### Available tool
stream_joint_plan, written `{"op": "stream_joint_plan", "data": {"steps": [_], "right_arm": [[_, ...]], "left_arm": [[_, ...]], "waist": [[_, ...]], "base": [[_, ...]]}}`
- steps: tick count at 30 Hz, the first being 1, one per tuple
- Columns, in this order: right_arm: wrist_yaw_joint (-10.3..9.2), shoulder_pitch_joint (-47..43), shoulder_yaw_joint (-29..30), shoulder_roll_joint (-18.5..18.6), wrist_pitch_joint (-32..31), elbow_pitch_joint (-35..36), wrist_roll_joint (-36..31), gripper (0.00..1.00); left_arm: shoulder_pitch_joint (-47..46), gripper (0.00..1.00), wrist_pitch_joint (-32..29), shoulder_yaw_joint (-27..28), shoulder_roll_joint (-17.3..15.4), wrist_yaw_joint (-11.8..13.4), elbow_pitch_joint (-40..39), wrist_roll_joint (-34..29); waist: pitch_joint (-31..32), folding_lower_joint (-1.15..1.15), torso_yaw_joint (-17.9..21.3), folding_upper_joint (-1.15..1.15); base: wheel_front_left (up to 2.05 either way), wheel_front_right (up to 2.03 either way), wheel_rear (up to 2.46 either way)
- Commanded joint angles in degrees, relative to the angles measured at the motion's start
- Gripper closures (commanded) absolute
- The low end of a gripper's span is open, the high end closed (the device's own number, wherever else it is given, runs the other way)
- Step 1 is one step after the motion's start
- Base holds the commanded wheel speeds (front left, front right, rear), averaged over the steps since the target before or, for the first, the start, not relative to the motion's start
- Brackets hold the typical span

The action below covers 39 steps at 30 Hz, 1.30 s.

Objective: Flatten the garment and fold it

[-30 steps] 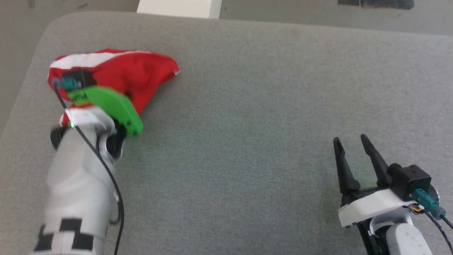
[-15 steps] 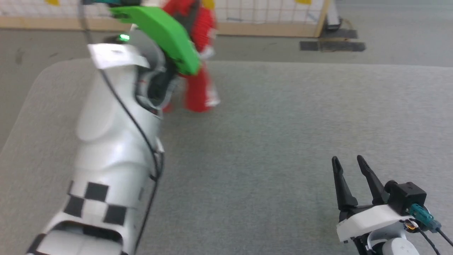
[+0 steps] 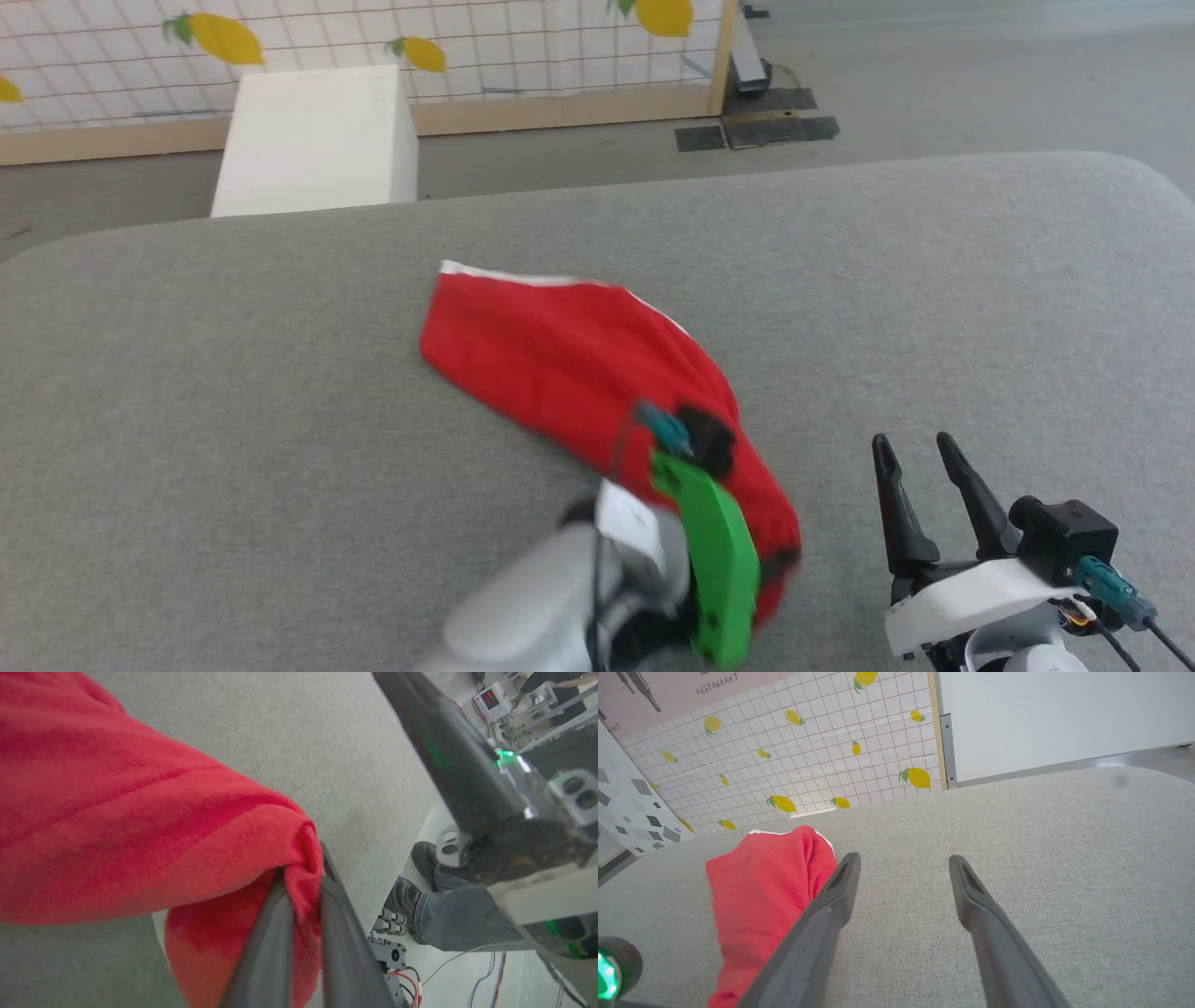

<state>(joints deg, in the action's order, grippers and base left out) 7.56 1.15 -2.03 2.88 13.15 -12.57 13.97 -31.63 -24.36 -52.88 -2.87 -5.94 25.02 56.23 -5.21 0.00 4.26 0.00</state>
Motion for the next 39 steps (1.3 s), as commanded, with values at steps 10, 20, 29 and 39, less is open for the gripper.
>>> {"op": "stream_joint_plan", "data": {"steps": [10, 20, 29, 39], "right_arm": [[-0.08, -0.1, 0.8, 0.0, 1.1, -1.5, 0.8, 0.0], [-0.08, -1.1, 1.0, 0.0, 0.6, -3.1, 1.3, 0.0], [-0.08, -2.8, 2.4, 0.0, -3.7, -3.3, 1.1, 0.0], [-0.08, 0.4, 3.7, 0.0, -15.4, -3.5, -1.6, 0.0]], "left_arm": [[-1.9, 0.0, 6.6, 2.8, 0.0, 3.4, -1.8, 9.2], [-1.6, 0.0, 30.1, 17.2, -10.3, 9.2, -3.0, 2.6], [13.2, 0.0, 39.3, 24.0, -17.3, 17.2, -8.6, -8.8], [27.9, 0.0, 39.3, 33.3, -13.0, 18.1, -18.0, -23.1]], "waist": [[0.3, 0.0, -1.2, 0.0], [4.2, 0.0, -3.8, 0.0], [6.3, 0.0, -4.8, 0.0], [6.4, 0.0, -6.1, 0.0]], "base": [[0.0, 0.0, 0.0], [0.0, 0.0, 0.0], [0.0, 0.0, 0.0], [0.0, 0.0, 0.0]]}}
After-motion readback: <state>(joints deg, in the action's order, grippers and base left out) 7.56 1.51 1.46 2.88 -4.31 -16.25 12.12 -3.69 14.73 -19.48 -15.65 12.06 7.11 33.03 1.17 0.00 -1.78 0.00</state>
